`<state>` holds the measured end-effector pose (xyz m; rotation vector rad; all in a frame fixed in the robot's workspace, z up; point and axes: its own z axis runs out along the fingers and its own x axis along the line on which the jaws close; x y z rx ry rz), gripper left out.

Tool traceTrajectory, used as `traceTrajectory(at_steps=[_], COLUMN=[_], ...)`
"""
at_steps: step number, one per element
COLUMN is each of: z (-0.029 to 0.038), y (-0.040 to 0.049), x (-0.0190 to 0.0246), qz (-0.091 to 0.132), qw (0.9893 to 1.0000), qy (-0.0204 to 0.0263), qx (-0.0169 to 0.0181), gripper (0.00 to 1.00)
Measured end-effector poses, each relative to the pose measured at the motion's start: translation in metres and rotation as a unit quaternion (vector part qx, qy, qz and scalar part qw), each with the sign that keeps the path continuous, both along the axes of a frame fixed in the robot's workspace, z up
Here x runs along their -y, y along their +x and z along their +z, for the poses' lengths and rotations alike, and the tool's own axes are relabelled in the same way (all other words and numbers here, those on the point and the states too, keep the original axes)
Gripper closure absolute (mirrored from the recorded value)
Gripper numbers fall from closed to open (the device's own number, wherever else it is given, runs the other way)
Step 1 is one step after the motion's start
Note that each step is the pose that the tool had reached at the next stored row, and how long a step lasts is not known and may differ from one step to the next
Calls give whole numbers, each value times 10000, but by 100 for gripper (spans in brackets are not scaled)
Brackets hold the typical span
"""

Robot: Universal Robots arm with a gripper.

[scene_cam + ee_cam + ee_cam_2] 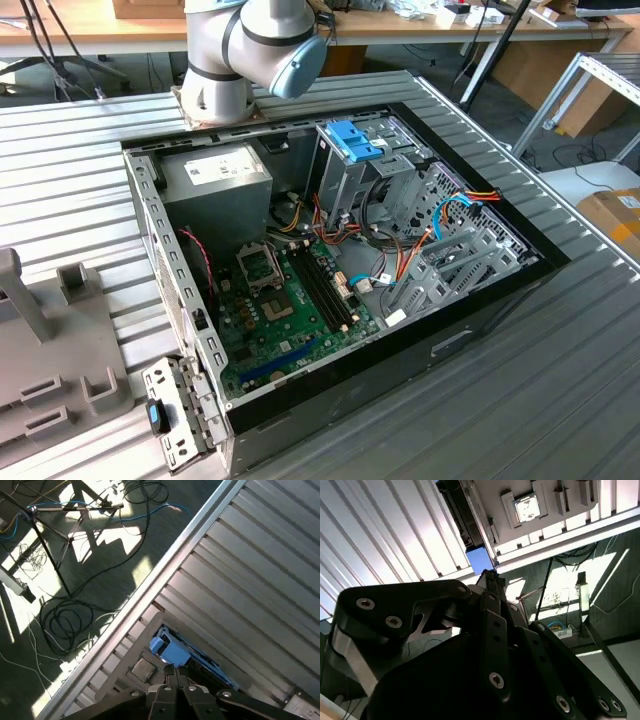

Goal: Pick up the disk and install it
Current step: 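Pick up the disk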

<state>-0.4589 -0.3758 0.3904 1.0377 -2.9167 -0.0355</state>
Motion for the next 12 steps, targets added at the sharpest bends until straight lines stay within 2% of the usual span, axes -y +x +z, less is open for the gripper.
traceTrajectory(at_steps=[1,3,7,8,10,12], z=[0,0,0,0,0,0], y=[0,0,0,0,0,0], x=[0,0,0,0,0,0], qz=[225,401,799,914,1183,1318], qw=[9997,9992,9968,9958,9930,9913], qy=[0,0,0,0,0,0], qx=[0,0,0,0,0,0], gripper=[89,89,89,89,89,89])
